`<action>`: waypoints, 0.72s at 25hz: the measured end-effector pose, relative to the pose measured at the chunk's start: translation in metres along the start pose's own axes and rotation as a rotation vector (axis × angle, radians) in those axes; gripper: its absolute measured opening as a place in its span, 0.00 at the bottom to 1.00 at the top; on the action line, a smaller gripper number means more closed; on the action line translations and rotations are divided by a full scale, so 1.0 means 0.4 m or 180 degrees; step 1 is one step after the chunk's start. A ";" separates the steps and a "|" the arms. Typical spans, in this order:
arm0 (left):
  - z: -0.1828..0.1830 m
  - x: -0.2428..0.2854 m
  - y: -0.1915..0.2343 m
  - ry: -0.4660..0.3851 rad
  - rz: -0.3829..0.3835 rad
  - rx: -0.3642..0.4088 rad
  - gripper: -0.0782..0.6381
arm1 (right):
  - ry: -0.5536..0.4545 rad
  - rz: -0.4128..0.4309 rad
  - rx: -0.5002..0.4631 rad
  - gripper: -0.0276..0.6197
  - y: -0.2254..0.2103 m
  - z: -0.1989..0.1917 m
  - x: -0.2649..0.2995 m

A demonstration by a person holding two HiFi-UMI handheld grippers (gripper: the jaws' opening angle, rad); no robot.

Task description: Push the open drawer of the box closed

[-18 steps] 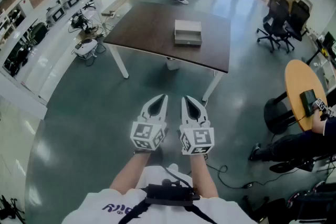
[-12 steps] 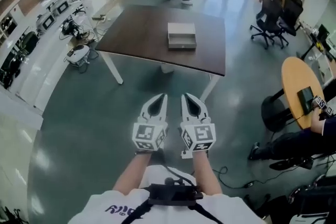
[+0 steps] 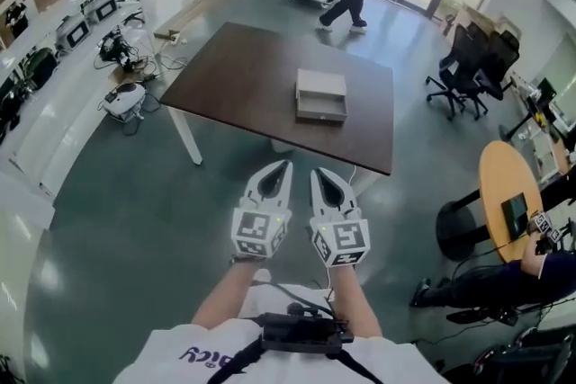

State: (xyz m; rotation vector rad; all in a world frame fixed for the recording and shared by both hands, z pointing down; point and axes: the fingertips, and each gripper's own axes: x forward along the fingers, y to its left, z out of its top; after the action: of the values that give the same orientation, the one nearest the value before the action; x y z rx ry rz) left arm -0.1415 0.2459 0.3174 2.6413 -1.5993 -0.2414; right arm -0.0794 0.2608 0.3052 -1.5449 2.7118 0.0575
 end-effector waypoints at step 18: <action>-0.114 0.429 0.309 0.0222 0.0117 -0.0114 0.12 | 0.0144 0.0128 0.0207 0.05 -0.234 -0.113 0.479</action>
State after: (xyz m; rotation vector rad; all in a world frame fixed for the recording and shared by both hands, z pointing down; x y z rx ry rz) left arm -0.1648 0.0347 0.3581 2.5617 -1.6051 -0.1726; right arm -0.0967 0.0465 0.3416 -1.4929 2.7496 -0.0649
